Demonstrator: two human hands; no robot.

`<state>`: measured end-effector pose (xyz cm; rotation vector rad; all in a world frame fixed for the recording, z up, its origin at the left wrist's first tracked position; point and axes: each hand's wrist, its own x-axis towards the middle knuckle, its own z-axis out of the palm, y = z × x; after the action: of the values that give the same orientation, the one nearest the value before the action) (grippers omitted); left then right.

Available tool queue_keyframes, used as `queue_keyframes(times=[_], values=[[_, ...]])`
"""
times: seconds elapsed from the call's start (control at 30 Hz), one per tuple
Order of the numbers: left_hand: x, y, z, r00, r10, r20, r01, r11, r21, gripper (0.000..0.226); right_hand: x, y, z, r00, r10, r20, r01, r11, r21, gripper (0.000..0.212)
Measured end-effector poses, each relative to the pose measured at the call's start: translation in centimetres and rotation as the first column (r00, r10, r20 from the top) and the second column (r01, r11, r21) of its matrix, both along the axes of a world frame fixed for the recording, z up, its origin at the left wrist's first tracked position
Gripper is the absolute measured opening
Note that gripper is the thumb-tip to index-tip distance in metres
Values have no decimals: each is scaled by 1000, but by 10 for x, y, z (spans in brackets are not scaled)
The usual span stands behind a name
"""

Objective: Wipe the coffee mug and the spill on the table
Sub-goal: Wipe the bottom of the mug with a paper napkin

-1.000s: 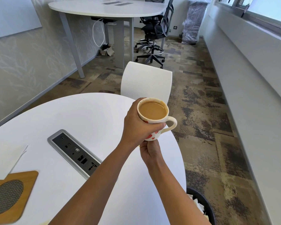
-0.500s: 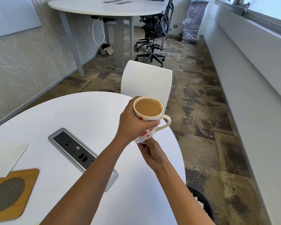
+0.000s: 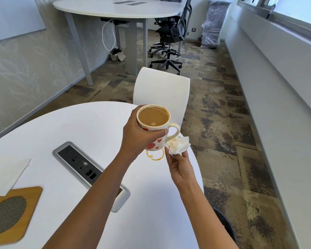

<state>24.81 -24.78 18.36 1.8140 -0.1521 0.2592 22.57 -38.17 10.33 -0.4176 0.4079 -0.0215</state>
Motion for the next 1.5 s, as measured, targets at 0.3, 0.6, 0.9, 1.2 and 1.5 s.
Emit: queue_keyframes(times=[0.3,0.6,0.9,1.2,1.5], values=[[-3,-2,4,1000,10,-14,-10,999,-32,78,-8,5,5,1000,11,-6,-11,992,-123,24],[-5,-6,7,1000,-2,-4,2,1000,-28,71,-16,27,8,1000,4,6,-3,995,-104,20],[-11,-14,7,1000,-29,4,29,999,-17,68,-4,37,10,1000,-15,-8,15,999,39,42],[-11,-17,7,1000,-18,8,18,1000,-11,68,4,49,20,997,32,71,-37,997,67,27],[-3,-11,6,999,-42,-4,42,999,9,72,-18,36,9,977,186,103,-193,979,61,31]])
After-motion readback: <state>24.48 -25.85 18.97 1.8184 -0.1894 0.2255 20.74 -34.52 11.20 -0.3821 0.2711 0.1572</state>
